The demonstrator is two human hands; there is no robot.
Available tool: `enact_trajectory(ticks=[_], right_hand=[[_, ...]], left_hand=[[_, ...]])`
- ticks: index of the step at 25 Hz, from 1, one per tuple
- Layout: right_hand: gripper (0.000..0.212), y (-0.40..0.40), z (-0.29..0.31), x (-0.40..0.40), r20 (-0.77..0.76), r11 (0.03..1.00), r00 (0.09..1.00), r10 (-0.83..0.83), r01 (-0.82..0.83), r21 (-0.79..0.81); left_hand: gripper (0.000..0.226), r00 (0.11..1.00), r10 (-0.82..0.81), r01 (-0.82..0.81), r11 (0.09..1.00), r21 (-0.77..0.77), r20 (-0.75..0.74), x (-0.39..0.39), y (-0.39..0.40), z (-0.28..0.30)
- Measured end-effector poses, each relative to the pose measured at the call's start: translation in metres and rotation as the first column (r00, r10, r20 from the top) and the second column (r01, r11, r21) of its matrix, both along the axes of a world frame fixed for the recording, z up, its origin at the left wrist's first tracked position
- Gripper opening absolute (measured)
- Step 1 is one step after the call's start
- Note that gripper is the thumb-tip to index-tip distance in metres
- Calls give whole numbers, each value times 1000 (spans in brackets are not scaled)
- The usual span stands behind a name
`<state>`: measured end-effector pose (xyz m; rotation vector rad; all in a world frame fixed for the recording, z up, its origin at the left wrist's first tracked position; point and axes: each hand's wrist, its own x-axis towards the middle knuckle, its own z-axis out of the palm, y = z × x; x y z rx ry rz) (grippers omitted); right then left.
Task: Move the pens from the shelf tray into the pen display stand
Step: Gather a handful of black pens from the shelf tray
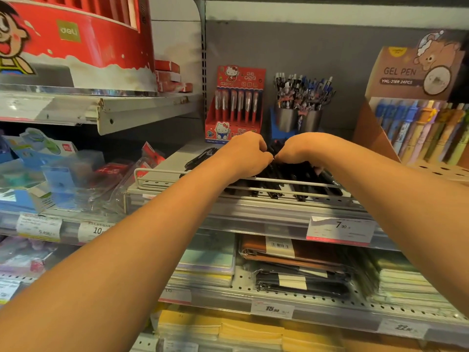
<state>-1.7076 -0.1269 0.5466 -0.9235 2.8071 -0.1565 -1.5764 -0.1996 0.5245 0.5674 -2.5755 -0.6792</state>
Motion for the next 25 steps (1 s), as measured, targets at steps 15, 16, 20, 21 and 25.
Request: enact_trajectory(ticks=[15,16,20,21,25], right_hand=[[39,25,6,-40,187,878,982,13,79,-473],[33,27,7,-42,206,850,978,26,86,-519],[35,24,11,-46,233,668,965,121,94,-738],[38,22,14,-45,226,606,963,149,91,-790],[47,11,28,-39,236,366,933,270,128,-922]], left_hand=[[37,999,16,-11,993,116,-49,-1,-2,-2],[37,998,16,-9,993,114,-53,-2,-2,-1],[29,985,2,28,985,173,-172,-11,0,11],[27,977,0,53,969,243,-212,-16,3,14],[57,962,-80,258,565,784,-259,-41,16,28]])
